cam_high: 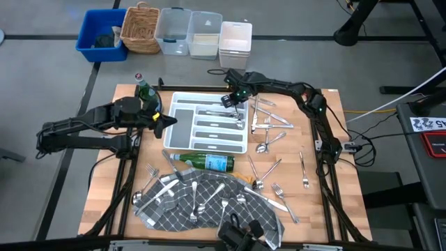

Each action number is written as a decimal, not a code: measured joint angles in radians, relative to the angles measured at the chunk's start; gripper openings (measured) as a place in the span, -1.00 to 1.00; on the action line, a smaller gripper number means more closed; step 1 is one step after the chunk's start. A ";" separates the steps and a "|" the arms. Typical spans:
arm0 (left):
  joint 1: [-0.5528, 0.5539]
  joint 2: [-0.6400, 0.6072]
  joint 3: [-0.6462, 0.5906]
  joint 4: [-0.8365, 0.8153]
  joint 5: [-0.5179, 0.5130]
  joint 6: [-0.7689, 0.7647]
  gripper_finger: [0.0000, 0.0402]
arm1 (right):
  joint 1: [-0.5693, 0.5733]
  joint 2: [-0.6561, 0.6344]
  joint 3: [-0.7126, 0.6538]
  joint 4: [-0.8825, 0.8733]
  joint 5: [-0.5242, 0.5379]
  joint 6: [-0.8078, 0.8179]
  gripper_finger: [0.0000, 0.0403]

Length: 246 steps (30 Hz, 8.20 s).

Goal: Sort silverware
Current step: Put the silver spoon into the silverware tray, then put the silver table knife into the silverware tray

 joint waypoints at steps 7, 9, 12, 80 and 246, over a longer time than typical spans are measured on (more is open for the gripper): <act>0.000 0.000 0.000 -0.002 0.000 0.001 -0.85 | 0.001 0.000 0.000 -0.001 0.002 0.000 -0.58; 0.000 0.000 0.000 -0.002 0.000 0.001 -0.85 | 0.001 0.000 0.000 -0.001 -0.002 0.000 -0.58; 0.000 0.000 0.000 -0.002 0.000 0.001 -0.85 | 0.001 0.006 0.000 0.002 -0.006 0.000 -0.58; -0.001 0.000 0.000 -0.003 0.012 0.064 -0.85 | 0.171 0.000 -0.001 0.328 0.030 -0.662 -0.79; -0.555 0.705 0.216 -0.041 -0.075 0.338 -0.78 | 0.596 -0.631 0.000 -0.475 0.049 -0.604 -0.53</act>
